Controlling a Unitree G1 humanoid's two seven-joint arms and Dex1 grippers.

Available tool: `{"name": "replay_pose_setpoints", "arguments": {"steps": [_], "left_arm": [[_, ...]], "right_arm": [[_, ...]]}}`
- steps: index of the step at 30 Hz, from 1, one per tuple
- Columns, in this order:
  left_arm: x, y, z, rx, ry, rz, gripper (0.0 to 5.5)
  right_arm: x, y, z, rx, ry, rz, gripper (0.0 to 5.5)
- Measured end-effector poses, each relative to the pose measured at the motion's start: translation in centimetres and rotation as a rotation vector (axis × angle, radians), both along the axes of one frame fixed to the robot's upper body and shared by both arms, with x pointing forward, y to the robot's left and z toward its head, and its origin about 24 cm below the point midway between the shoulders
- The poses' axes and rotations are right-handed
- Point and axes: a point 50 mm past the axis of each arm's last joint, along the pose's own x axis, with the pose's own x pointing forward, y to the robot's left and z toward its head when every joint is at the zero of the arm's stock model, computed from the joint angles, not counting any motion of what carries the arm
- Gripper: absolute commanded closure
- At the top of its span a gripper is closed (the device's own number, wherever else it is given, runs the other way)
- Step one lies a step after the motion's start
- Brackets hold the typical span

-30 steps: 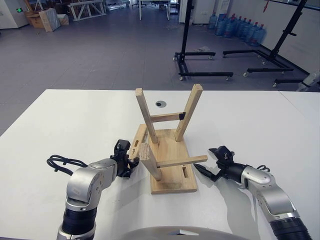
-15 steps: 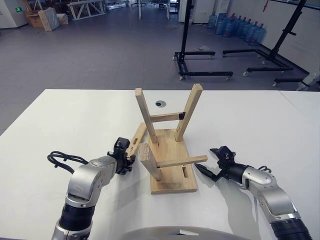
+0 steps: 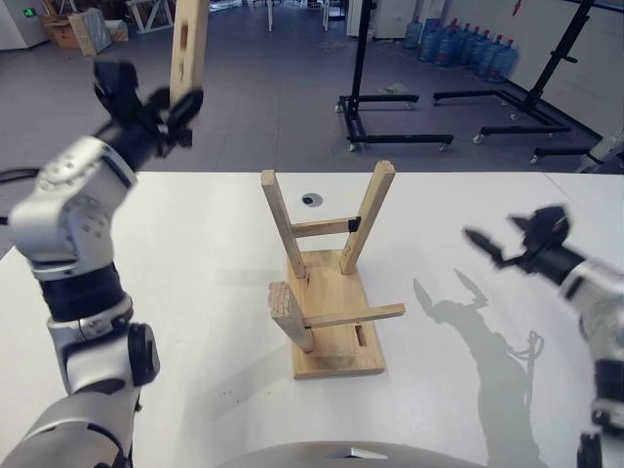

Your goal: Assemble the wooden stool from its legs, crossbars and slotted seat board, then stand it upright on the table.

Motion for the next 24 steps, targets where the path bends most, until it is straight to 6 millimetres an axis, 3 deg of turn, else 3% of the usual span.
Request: {"name": "replay_pose_setpoints", "arguments": {"steps": [2,4,7,12,13,20,24], "left_arm": [[-0.9,-0.8,1.2,-0.081,-0.021,-0.210,3.45],[-1.9,-2.8,1.6,-0.143,-0.020,-0.471,3.45],[-2.8,-6.4,0.0,-0.142,0.052,-0.774,3.45],[-3.6,-9.3,-2.0,-0.089,0.136,-0.941,3.45],[-3.6,-9.5,-2.1,-0.083,0.137,-0.954,3.45],[-2.8,-8.9,-2.2,-0.114,0.149,-0.925,3.45],[-3.0,-9.2,-2.2,-0.105,0.146,-0.943,3.45]], "right_arm": [[1.2,1.0,4.6,0.165,-0.114,0.097,0.10],[2.0,4.1,10.2,0.355,-0.218,0.328,0.10],[1.9,9.5,14.6,0.536,-0.261,0.689,0.10],[1.6,16.3,14.4,0.648,-0.160,0.976,0.10],[1.2,16.9,14.5,0.659,-0.159,1.007,0.10],[-1.3,17.1,12.1,0.747,-0.091,1.057,0.10],[-1.0,17.6,11.6,0.786,-0.053,1.027,0.10]]}}
